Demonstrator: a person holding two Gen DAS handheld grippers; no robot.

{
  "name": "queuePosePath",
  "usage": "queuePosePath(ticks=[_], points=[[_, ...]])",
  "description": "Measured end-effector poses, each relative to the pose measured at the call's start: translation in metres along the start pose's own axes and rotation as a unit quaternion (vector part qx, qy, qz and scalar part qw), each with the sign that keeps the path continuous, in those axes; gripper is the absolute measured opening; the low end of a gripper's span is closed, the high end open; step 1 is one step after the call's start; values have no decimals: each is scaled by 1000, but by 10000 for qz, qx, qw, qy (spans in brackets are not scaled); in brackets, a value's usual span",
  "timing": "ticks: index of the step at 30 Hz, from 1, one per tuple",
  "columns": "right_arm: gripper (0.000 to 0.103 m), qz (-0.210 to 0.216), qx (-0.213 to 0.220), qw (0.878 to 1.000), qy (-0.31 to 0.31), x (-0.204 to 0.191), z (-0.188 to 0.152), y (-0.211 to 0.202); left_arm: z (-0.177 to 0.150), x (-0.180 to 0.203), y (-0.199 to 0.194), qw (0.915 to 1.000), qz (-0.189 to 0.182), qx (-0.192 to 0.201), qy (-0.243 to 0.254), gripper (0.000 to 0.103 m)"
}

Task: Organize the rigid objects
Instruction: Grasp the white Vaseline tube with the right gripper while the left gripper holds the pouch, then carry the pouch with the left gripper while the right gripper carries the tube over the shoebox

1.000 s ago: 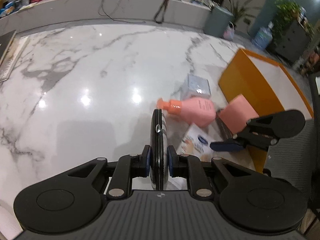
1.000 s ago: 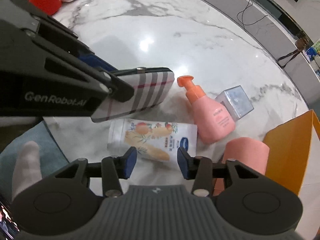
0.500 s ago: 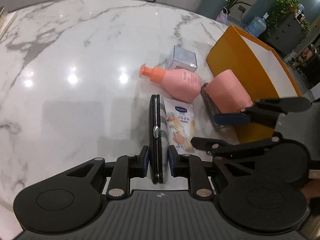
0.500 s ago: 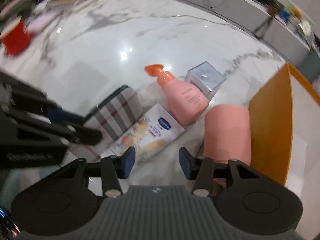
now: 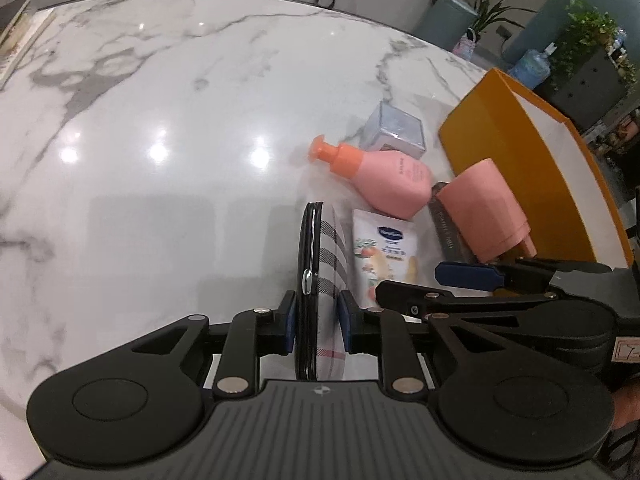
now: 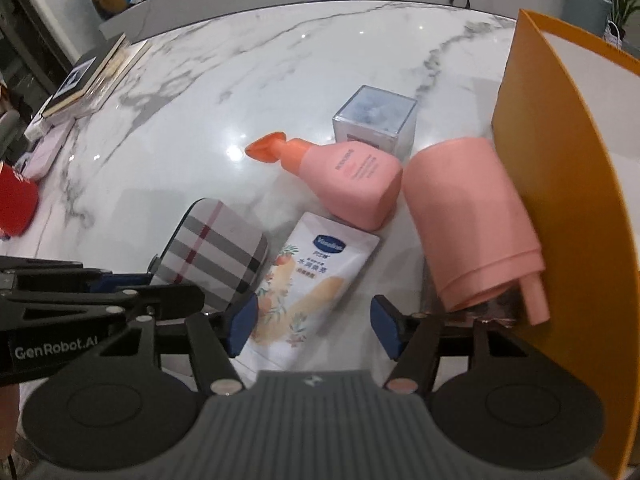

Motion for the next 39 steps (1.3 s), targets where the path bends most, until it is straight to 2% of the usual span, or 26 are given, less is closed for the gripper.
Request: queuePosePath(ticks=[4, 7, 8, 9, 12, 18, 22, 27, 31, 39], points=[[62, 153, -71, 9998, 90, -3, -3, 4, 1, -3, -3, 9998, 190, 8, 72, 24], [62, 103, -63, 9999, -83, -11, -10, 9, 2, -4, -4, 9995, 267, -27, 156, 24], [58, 58, -27, 9997, -226, -15, -12, 9, 2, -3, -5, 9995, 270, -29, 181, 24], [49, 59, 2, 9994, -339, -18, -14, 9, 1, -2, -5, 9994, 283, -26, 221, 24], [39, -1, -11, 9983, -581, -22, -20, 6, 0, 2, -4, 9992, 232, -98, 318, 22], [39, -13, -206, 9965, -808, -5, -34, -5, -3, 3, -3, 9989, 17, -349, 305, 22], [40, -15, -349, 9951, -927, 1, -44, -11, -3, 6, -3, 9987, 0, -408, 300, 23], [43, -95, -237, 9930, -1153, -5, -44, -9, -8, 14, 5, 9978, 165, -427, 479, 26], [49, -110, -141, 9914, -1294, -11, -40, -4, -13, 19, 15, 9973, 133, -469, 548, 27], [46, -266, 62, 9860, -1642, -17, -40, 1, -15, 25, 20, 9965, 245, -436, 675, 24]])
Point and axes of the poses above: each gripper's, at about its wrist camera, not at the fingertips, and y roughly the way its jaws point, x to its right, z to its top, the point moved 1 cm from there along y, roughly the way its jaws point, and after that the axes turned 1 degree about -x, right-handed, at the moved point
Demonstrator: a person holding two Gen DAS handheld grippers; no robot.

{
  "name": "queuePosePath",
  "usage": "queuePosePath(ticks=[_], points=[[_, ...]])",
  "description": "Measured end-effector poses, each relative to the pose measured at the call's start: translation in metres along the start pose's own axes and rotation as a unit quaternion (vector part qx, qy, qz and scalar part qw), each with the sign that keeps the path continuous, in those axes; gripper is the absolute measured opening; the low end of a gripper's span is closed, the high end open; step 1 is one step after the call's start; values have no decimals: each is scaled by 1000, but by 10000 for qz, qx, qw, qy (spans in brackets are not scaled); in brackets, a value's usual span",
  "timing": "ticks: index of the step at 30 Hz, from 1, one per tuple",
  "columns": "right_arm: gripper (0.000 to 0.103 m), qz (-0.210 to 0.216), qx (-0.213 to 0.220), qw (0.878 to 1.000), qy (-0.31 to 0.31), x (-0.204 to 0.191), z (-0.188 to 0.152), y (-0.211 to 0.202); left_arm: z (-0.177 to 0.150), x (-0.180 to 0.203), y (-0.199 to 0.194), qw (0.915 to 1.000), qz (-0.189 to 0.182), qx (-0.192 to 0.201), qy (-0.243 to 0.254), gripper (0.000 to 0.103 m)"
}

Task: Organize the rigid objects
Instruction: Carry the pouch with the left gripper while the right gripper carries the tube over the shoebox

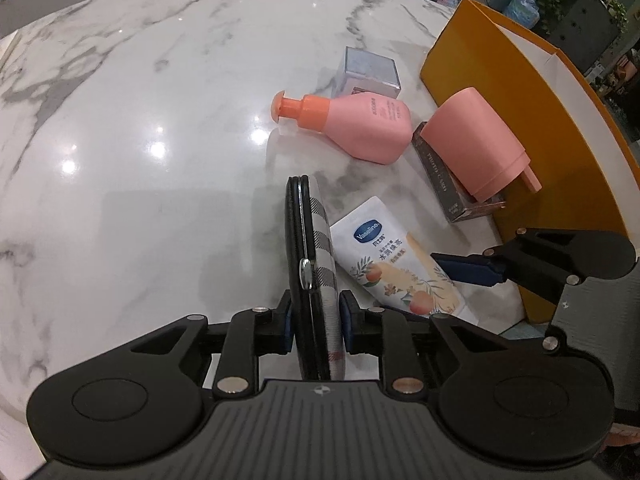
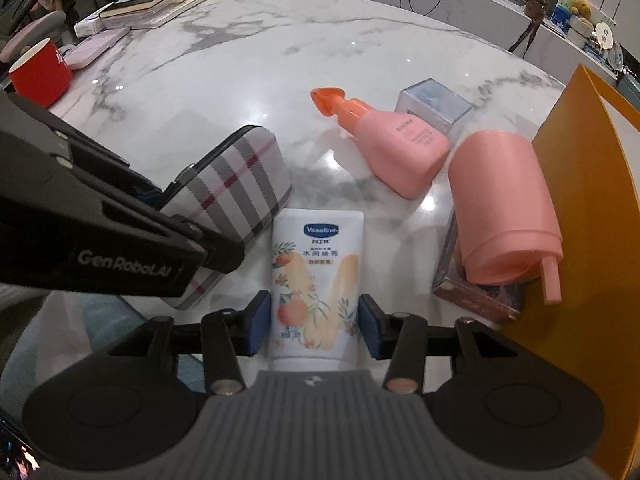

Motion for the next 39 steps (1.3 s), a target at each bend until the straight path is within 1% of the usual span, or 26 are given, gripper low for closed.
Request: queuePosePath(ticks=[5, 10, 16, 24, 28, 31, 33, 36, 39], points=[[45, 35, -7, 9999, 105, 4, -3, -2, 0, 2, -4, 10000, 64, 51, 26, 22], [45, 56, 95, 9998, 142, 5, -5, -15, 1, 4, -13, 9998, -11, 172, -29, 22], [45, 36, 358, 9991, 216, 8, -2, -38, 10, 12, -33, 9992, -59, 388, -54, 22], [45, -75, 802, 9963, 304, 19, 3, -81, 20, 29, -65, 9970, -212, 739, 3, 22], [45, -199, 1013, 9940, 364, 30, 3, -103, 32, 42, -78, 9954, -317, 899, 29, 22], [45, -298, 1157, 9919, 441, 43, 1, -122, 41, 61, -88, 9939, -363, 1029, 153, 22], [45, -375, 1243, 9904, 476, 55, 0, -135, 47, 74, -92, 9927, -459, 1096, 229, 22], [45, -524, 1326, 9888, 439, 72, -3, -151, 57, 92, -95, 9914, -596, 1119, 327, 22], [45, -630, 1312, 9883, 451, 93, -6, -162, 68, 109, -93, 9911, -652, 1094, 397, 22]])
Point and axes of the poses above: each gripper's, at about its wrist camera, not at the fingertips, and y roughly the way its jaws point, x to its right, z to its top, the point moved 1 cm from there along y, roughly the way its jaws point, and after that the axes turned 1 degree about -x, right-handed, at the moved point
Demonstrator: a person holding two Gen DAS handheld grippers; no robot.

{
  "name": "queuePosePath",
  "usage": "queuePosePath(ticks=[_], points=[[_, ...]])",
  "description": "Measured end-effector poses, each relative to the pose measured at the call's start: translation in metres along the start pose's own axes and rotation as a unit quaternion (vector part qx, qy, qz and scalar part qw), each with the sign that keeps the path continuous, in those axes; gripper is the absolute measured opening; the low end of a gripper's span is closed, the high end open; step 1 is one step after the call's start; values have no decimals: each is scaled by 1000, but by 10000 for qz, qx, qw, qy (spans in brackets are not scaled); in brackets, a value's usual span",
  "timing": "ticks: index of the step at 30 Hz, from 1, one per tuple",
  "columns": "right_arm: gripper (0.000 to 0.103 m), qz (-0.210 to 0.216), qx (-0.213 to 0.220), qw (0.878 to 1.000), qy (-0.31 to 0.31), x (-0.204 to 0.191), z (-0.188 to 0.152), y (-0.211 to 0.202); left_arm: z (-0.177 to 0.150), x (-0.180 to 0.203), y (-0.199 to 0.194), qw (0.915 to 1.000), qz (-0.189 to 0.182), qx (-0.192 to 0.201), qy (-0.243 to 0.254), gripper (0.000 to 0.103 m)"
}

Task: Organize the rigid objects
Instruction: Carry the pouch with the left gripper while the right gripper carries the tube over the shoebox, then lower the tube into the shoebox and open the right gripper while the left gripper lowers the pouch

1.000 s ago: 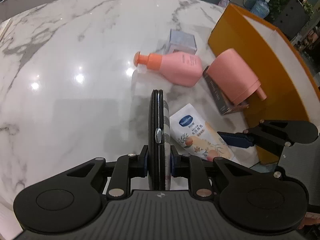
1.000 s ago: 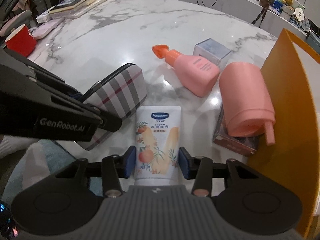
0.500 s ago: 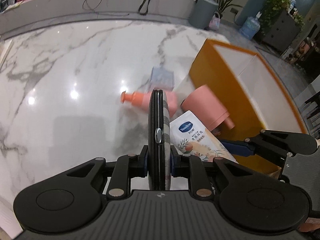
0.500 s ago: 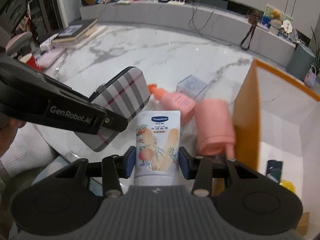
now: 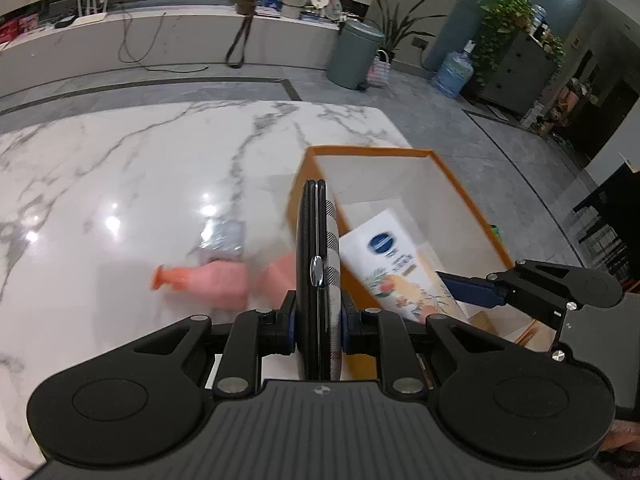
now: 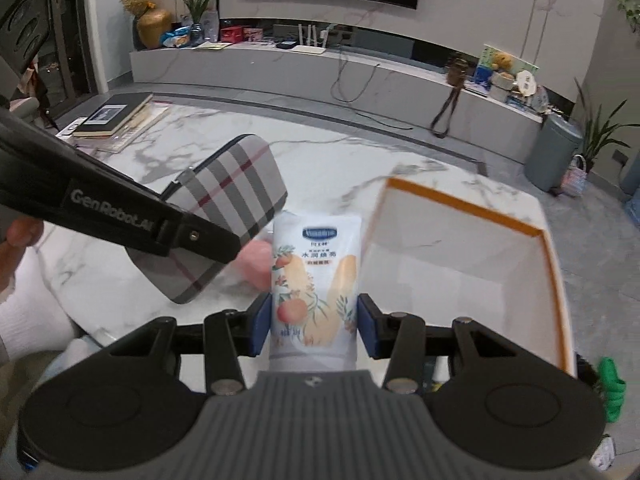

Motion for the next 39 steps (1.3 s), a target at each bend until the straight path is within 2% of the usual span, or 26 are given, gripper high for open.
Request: queuePosePath(ticks=[8, 13, 18, 24, 28, 39], points=[[45, -441, -249, 9986, -120, 61, -5, -3, 25, 47, 34, 9994, -305, -140, 35, 22], [45, -542, -668, 9963, 76, 100, -17, 17, 32, 73, 63, 9983, -482, -325, -13, 22], [45, -553, -1176, 9915, -21, 120, -32, 44, 32, 92, 99, 9972, -442, -610, 6, 22], [45, -590, -1817, 9813, -237, 131, -42, 61, 29, 100, 126, 9952, -432, -879, 26, 22], [45, -532, -2162, 9741, -402, 131, -51, 66, 30, 106, 136, 9949, -388, -927, 49, 22], [45, -649, -2216, 9682, -966, 120, -47, 89, 34, 103, 143, 9955, -339, -883, -113, 22]])
Point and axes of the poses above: each gripper's, at about its wrist camera, not at the fingertips, and y roughly the way its jaws point, x to its right, z to its top, the point moved 1 cm from there along y, roughly the way its jaws point, and after that the axes turned 1 degree about -x, right-handed, at the moved point
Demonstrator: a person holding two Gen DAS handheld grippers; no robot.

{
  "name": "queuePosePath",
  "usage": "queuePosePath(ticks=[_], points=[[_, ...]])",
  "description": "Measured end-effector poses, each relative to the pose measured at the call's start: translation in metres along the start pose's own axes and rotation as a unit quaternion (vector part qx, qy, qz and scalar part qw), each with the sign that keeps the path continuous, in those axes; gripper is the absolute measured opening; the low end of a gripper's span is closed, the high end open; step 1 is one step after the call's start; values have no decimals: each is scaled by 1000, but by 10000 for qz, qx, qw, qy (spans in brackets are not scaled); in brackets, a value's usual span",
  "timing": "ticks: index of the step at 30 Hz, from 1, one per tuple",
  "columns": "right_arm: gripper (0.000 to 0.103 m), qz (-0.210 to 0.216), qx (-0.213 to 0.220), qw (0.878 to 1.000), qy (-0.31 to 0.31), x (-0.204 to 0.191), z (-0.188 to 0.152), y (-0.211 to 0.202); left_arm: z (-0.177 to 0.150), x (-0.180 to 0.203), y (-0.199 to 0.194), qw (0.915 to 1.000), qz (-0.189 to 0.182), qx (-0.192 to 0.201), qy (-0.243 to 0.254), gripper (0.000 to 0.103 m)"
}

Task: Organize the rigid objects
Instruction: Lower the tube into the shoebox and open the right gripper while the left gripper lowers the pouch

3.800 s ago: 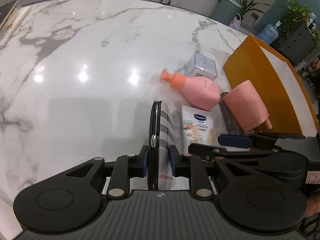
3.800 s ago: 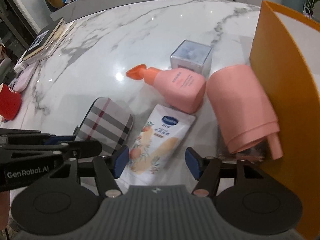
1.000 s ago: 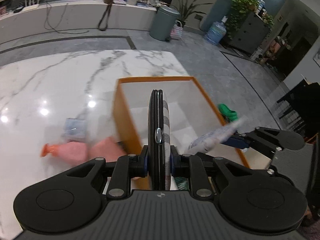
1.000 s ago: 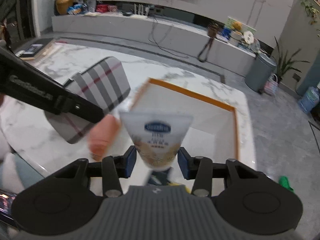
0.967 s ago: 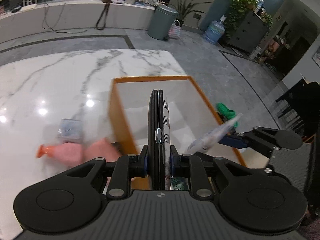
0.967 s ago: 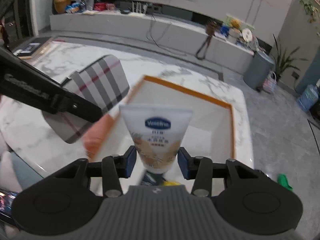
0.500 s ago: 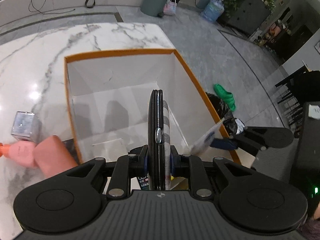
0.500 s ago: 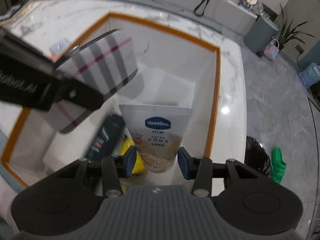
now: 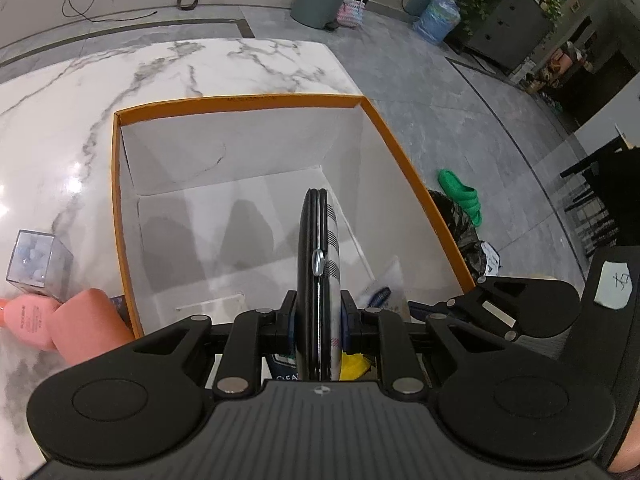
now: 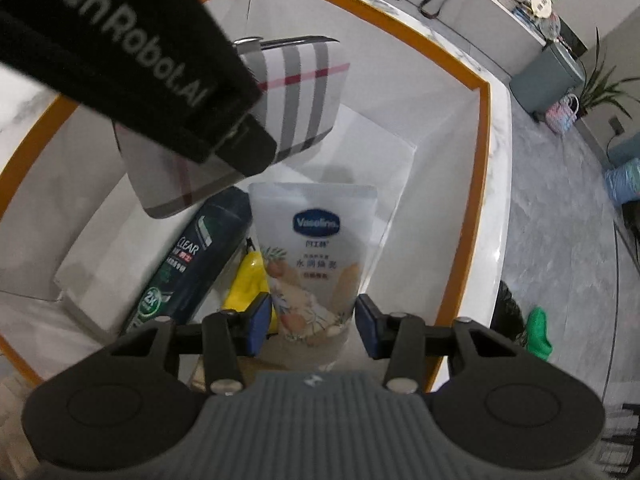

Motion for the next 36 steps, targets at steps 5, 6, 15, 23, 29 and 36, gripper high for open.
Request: queuePosePath(ticks=[5, 6, 15, 23, 29, 36], points=[[51, -99, 211, 9997, -58, 7, 1, -6, 2, -4, 3, 9999, -34, 50, -119, 22], [50, -53, 232, 9997, -74, 8, 1, -7, 2, -5, 4, 9999, -45, 46, -154, 22], [24, 355, 645, 9961, -488, 6, 4, -7, 5, -10, 20, 9985, -27, 21, -554, 22], [13, 237, 818, 9954, -436, 18, 12, -3, 10, -12, 38, 9951, -246, -76, -957, 22], [14, 213, 871, 9940, -619, 19, 10, -2, 10, -12, 59, 9905, -276, -233, -1328, 22], [16, 267, 897, 9939, -591, 22, 8, 0, 6, -20, 78, 9839, -137, -495, -1709, 22]])
Point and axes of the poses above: each gripper's, at about its wrist camera, not at the fingertips, and y roughly the way its jaws point, x to its right, z to its top, the point moved 1 cm from there along y, roughly the way its jaws point, and after that the axes turned 1 degree about -x, right-handed, at the moved point
